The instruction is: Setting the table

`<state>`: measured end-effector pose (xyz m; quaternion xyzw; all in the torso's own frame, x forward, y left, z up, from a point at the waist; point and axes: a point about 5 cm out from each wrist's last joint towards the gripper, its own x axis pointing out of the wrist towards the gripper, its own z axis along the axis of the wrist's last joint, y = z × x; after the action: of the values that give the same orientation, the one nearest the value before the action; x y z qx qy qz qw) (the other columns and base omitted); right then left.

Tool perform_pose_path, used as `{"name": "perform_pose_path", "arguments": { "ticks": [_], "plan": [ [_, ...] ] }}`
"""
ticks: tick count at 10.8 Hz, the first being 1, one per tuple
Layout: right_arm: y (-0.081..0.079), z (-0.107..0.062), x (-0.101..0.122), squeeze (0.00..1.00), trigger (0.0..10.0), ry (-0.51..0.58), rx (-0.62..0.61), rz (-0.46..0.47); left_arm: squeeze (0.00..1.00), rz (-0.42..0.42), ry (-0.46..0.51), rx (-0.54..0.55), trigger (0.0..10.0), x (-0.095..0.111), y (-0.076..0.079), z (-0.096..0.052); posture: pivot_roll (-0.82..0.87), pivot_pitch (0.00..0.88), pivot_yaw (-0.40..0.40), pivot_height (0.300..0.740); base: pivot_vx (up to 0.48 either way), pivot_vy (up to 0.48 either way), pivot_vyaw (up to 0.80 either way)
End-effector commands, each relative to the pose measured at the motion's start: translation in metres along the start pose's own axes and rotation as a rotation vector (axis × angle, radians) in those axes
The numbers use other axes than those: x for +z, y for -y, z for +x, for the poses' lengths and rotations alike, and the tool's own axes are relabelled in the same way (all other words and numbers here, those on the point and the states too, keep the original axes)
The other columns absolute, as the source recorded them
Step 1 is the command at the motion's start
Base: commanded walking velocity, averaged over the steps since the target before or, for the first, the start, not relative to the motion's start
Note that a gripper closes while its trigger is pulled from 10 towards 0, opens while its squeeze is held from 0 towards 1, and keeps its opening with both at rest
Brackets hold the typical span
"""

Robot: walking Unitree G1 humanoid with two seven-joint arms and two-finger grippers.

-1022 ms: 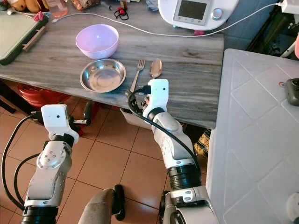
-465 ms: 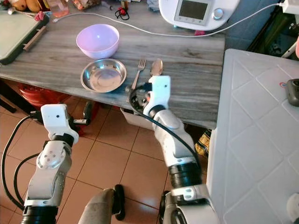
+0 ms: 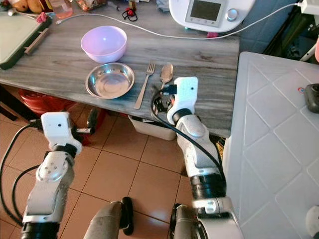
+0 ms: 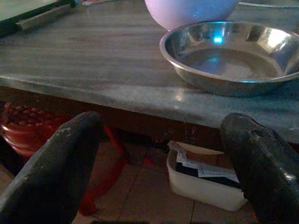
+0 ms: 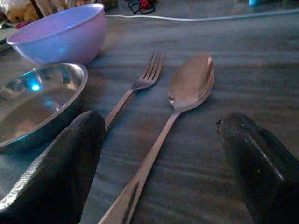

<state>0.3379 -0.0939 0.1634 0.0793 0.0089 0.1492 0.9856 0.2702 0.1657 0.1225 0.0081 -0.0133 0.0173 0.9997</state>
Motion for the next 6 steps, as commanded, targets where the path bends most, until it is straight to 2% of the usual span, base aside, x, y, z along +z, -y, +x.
{"name": "perform_pose_path", "arguments": {
  "ticks": [1, 6],
  "plan": [
    [-0.003, 0.003, 0.000, 0.00, 10.0, 0.008, 0.007, 0.019, 0.00, 0.004, -0.007, 0.004, 10.0, 0.000, -0.005, -0.004, 0.03, 0.227, 0.085, 0.740, 0.000, 0.000, 0.00],
    [-0.018, 0.017, -0.013, 0.00, 10.0, -0.048, 0.073, 0.100, 0.00, 0.023, -0.023, 0.023, 10.0, 0.002, -0.012, -0.014, 0.08, 0.246, 0.078, 0.740, 0.000, 0.000, 0.00]
  ]
}}
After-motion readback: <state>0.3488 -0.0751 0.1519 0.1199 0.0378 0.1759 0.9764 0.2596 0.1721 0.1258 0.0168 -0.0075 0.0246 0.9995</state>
